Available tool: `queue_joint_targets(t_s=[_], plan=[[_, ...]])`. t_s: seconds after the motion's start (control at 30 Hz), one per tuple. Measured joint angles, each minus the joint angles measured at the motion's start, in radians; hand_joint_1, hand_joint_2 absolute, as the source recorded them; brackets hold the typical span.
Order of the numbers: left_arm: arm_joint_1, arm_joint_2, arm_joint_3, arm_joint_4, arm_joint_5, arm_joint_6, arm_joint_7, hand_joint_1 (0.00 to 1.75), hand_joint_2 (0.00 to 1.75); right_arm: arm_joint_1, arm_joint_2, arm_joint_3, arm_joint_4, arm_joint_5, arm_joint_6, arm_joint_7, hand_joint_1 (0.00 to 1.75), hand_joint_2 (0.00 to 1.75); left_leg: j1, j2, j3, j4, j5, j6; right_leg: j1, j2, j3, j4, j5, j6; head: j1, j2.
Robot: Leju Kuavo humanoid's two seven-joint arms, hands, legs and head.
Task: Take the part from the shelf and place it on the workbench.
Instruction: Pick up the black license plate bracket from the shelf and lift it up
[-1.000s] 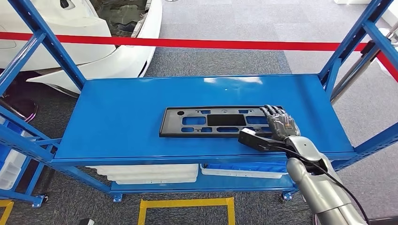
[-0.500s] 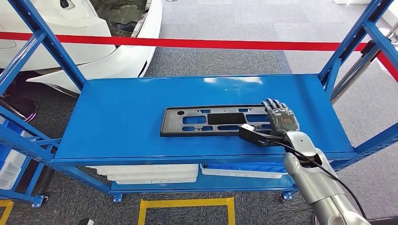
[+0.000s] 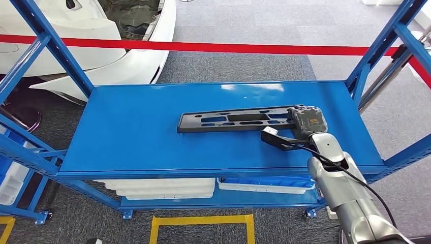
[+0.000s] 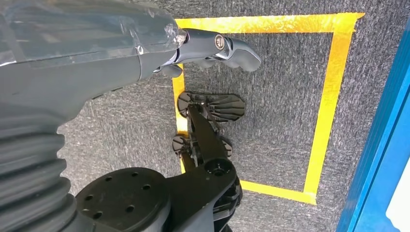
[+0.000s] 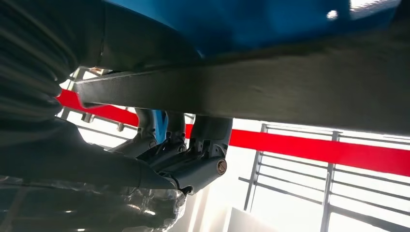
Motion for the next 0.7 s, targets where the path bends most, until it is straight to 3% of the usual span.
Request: queue_joint_targets(t_s=[0.03, 0.1, 0.23, 0.4, 0.53, 0.67, 0.7], plan=[[0.0, 0.0, 0.0, 0.0, 0.001, -0.003, 0.0, 0.0, 0.0, 0.0, 0.002, -0.004, -0.008, -0.005, 0.009, -0.004, 1.75, 1.75, 0.0, 0.0, 0.0, 0.0, 0.0, 0.0, 0.0, 0.0, 0.0, 0.0, 0.0, 0.0, 0.0, 0.0], [0.001, 0.0, 0.0, 0.0, 0.003, -0.009, 0.0, 0.0, 0.0, 0.001, 0.005, -0.015, -0.038, -0.021, 0.045, -0.007, 1.75, 1.75, 0.0, 0.0, 0.001, 0.0, 0.0, 0.0, 0.0, 0.0, 0.0, 0.0, 0.0, 0.0, 0.0, 0.0], [0.004, 0.002, 0.001, 0.0, 0.003, -0.016, 0.0, 0.0, 1.75, 0.011, 0.004, -0.048, -0.156, -0.065, 0.141, -0.002, 1.75, 1.75, 0.0, 0.0, 0.001, 0.0, 0.0, 0.0, -0.001, 0.0, 0.0, 0.0, 0.0, 0.0, 0.0, 0.0], [0.008, 0.004, 0.001, 0.0, 0.003, -0.02, 0.0, 0.0, 1.75, 0.007, -0.014, -0.095, -0.335, -0.108, 0.212, -0.005, 1.75, 1.75, 0.0, 0.0, 0.001, 0.0, 0.0, 0.0, -0.001, 0.0, 0.0, 0.0, 0.0, 0.0, 0.0, 0.0], [0.009, 0.005, 0.001, 0.0, 0.003, -0.022, 0.0, 0.0, 0.0, 0.002, -0.029, -0.115, -0.437, -0.12, 0.225, -0.008, 1.75, 1.75, 0.0, 0.0, 0.001, 0.0, 0.0, 0.0, -0.001, 0.0, 0.0, 0.0, 0.0, 0.0, 0.0, 0.0], [0.009, 0.005, 0.001, 0.0, 0.003, -0.022, 0.0, 0.0, 0.0, -0.008, -0.04, -0.13, -0.529, -0.133, 0.233, -0.012, 1.75, 1.75, -0.001, 0.0, 0.001, 0.0, 0.0, 0.0, -0.001, 0.0, 0.0, 0.0, 0.0, 0.0, 0.0, 0.0], [0.009, 0.005, 0.001, 0.0, 0.003, -0.022, 0.0, 0.0, 0.44, -0.014, -0.043, -0.133, -0.55, -0.137, 0.24, -0.012, 1.75, 1.75, -0.001, 0.0, 0.001, 0.0, 0.0, 0.0, -0.001, 0.0, 0.0, 0.0, 0.0, 0.0, 0.0, 0.0]])
